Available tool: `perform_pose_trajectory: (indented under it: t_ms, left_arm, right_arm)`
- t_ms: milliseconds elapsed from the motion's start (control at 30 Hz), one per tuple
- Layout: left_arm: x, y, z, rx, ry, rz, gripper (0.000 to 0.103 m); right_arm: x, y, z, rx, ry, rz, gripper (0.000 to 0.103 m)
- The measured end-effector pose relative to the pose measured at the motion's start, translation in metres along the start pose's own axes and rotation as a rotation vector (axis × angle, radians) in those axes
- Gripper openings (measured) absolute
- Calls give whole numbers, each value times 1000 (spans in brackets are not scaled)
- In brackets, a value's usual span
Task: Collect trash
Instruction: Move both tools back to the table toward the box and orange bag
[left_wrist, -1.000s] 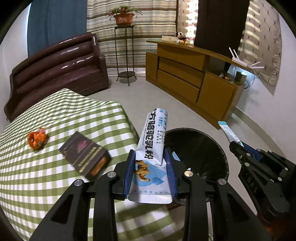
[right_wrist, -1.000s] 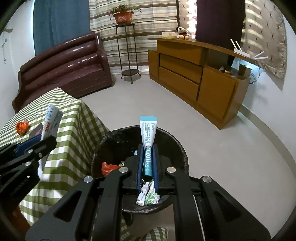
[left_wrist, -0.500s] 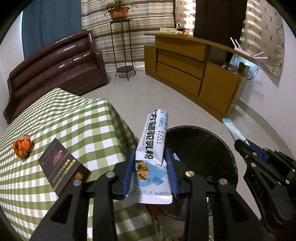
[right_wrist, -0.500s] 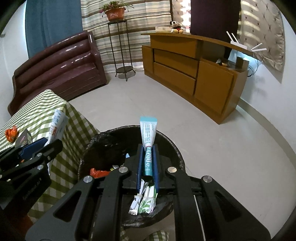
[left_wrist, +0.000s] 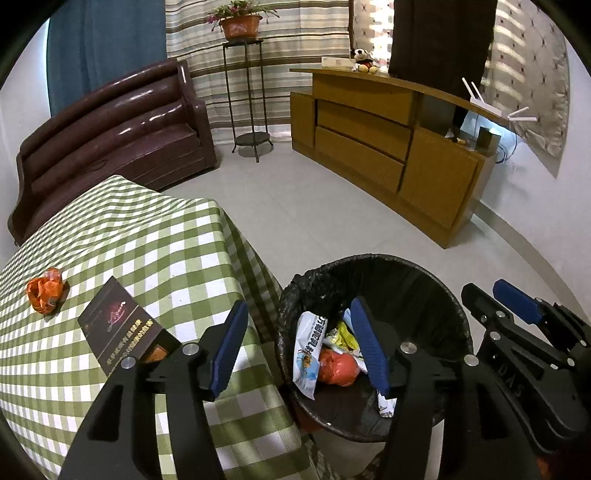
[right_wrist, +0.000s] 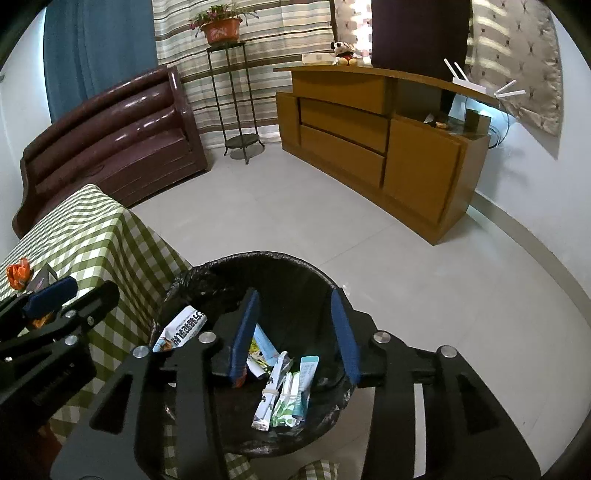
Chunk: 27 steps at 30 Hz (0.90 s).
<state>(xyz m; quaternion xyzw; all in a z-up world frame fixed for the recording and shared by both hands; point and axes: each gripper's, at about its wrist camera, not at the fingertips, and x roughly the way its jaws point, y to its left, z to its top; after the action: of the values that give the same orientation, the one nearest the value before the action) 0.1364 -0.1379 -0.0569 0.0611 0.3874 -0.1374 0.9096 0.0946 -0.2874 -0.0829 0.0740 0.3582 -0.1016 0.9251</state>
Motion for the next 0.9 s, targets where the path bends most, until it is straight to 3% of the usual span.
perform_pose_trajectory:
  t_ms: [67, 400, 500, 633, 900]
  left_arm:
    - [-2, 2, 0, -4, -3, -3, 60]
    - [-16, 11, 1, -26, -25, -8, 62]
    - [-24, 23, -1, -44, -30, -3, 63]
    - [-33, 43, -7, -68, -29, 23, 64]
    - [-52, 103, -21, -157, -24, 121, 67]
  right_arm:
    - [-2, 0, 0, 0, -5, -4, 47]
    - [-13, 3, 2, -5, -24, -5, 58]
    - [-17, 11, 3, -15, -34, 8, 68]
    - [-21, 31, 2, -50, -42, 47, 73]
    - [-26, 89, 4, -141, -23, 196, 73]
